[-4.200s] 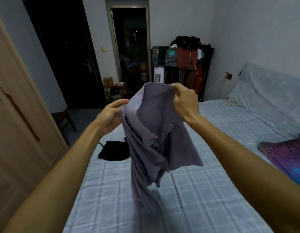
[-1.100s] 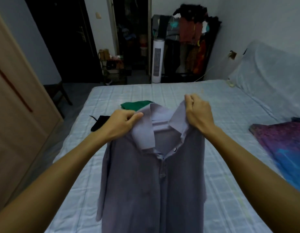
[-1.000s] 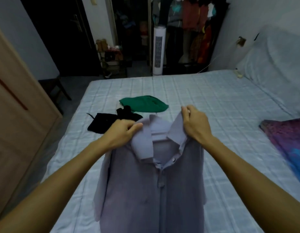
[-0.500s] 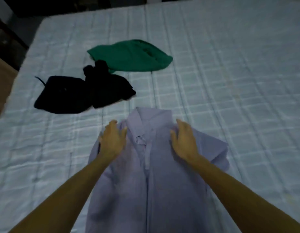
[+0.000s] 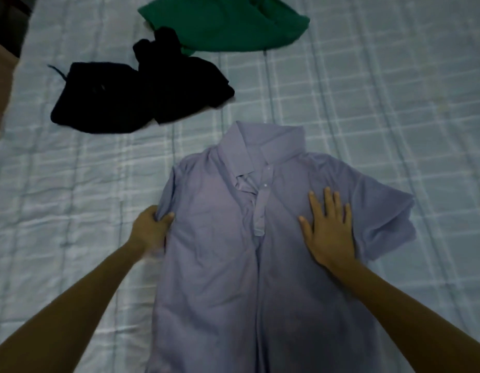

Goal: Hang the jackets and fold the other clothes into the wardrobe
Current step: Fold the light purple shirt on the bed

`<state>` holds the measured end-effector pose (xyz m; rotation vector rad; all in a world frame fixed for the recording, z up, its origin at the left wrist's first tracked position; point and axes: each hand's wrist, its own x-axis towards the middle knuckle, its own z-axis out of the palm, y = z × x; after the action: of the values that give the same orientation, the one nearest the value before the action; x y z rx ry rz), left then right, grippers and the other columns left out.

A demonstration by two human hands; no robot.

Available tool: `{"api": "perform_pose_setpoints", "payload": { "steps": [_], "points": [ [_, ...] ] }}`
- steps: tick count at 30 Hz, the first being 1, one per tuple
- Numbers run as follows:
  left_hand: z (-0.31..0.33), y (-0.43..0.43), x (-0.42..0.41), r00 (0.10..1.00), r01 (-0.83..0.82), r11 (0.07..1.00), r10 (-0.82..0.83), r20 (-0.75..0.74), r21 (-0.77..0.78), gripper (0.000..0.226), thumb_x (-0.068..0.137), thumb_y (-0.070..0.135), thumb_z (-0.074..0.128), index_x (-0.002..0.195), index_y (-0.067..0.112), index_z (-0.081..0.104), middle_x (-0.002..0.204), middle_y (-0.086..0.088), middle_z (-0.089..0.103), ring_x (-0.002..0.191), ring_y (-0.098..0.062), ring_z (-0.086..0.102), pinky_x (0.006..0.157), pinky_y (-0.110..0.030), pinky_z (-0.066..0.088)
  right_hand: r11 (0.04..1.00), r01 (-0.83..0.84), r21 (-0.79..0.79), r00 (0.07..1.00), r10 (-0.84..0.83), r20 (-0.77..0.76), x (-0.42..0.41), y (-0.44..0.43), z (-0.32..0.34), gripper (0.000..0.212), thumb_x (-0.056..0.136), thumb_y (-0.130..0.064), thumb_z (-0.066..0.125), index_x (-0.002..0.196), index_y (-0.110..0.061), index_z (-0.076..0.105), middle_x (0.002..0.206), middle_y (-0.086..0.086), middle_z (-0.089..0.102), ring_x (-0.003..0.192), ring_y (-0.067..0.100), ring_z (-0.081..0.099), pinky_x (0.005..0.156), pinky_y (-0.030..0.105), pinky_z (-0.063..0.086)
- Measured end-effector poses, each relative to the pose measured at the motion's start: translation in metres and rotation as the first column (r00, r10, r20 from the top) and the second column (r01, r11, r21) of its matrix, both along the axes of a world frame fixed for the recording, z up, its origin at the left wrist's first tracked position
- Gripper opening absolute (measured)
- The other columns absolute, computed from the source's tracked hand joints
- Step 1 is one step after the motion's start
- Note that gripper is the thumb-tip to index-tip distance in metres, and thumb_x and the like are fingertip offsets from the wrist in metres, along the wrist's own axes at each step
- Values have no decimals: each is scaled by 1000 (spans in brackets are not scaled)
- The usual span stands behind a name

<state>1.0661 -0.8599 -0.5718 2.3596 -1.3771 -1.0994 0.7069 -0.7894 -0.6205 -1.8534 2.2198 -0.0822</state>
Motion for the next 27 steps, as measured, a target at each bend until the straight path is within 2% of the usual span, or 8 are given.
{"api": "perform_pose_setpoints", "payload": {
  "steps": [2, 6, 9, 14, 16, 19, 23, 27],
  "points": [
    [14, -14, 17, 999, -20, 997, 23, 37, -80, 13, 89, 16, 60, 86, 4, 62, 75, -12, 61, 75, -26, 59, 52, -27, 42, 999, -12, 34, 1000, 12, -1, -3, 8, 5, 65, 93, -53, 24, 146, -16, 33, 152, 19, 28, 139, 38, 25, 111, 54, 18],
    [49, -40, 48, 960, -128, 929, 204, 192, -347, 16, 88, 16, 58, 96, 5, 67, 92, -21, 66, 90, -38, 60, 74, -35, 41, 990, -1, 143, 999, 7, -42, -4, 18, 19, 69, 90, -52, 19, 147, -15, 32, 152, 20, 27, 138, 39, 27, 111, 56, 21],
    [58, -41, 45, 964, -113, 935, 185, 191, -336, 22, 93, 19, 51, 97, 2, 63, 99, -24, 64, 92, -39, 58, 72, -32, 36, 984, 5, 177, 998, 6, -63, 6, 24, 32, 66, 88, -43, 30, 145, -12, 33, 150, 25, 29, 136, 41, 29, 109, 56, 21],
    [70, -10, -37, 961, 179, 928, -236, -143, -327, 19, 95, 12, 50, 81, 18, 61, 86, -10, 62, 79, -18, 54, 70, -30, 43, 998, -25, 53, 996, 20, 83, 53, 45, 45, 57, 83, -31, 48, 135, -6, 48, 138, 26, 44, 126, 42, 44, 104, 58, 30],
    [78, 20, -82, 805, 427, 882, -471, -360, -200, 13, 94, 19, 56, 102, 19, 66, 94, 2, 63, 85, -11, 56, 79, -20, 46, 998, 38, 46, 990, -44, 134, 68, 52, 51, 56, 84, -31, 48, 134, -6, 48, 137, 25, 46, 125, 41, 45, 104, 55, 32],
    [78, 51, -118, 670, 570, 813, -541, -508, -113, 46, 91, 31, 59, 135, 21, 49, 98, 3, 62, 87, -6, 56, 91, -21, 45, 992, 120, 40, 972, -126, 201, 71, 59, 55, 53, 83, -27, 47, 130, -3, 51, 133, 26, 49, 119, 43, 48, 100, 52, 37],
    [58, 57, -99, 783, 471, 854, -520, -341, -222, 38, 94, 32, 51, 125, 12, 58, 110, -10, 65, 97, -19, 61, 89, -25, 44, 977, 206, -64, 960, -189, 207, 36, 60, 56, 46, 86, -30, 42, 119, -3, 59, 121, 24, 57, 105, 42, 56, 91, 48, 46],
    [20, 61, -89, 655, 740, 636, -755, 20, -218, 77, 81, 57, 26, 142, 12, 39, 144, -19, 39, 132, -35, 38, 108, -44, 29, 882, 429, -195, 899, -395, 189, -5, 44, 54, 48, 81, -32, 44, 115, -1, 58, 119, 25, 54, 106, 41, 52, 86, 45, 44]
  ]
}}
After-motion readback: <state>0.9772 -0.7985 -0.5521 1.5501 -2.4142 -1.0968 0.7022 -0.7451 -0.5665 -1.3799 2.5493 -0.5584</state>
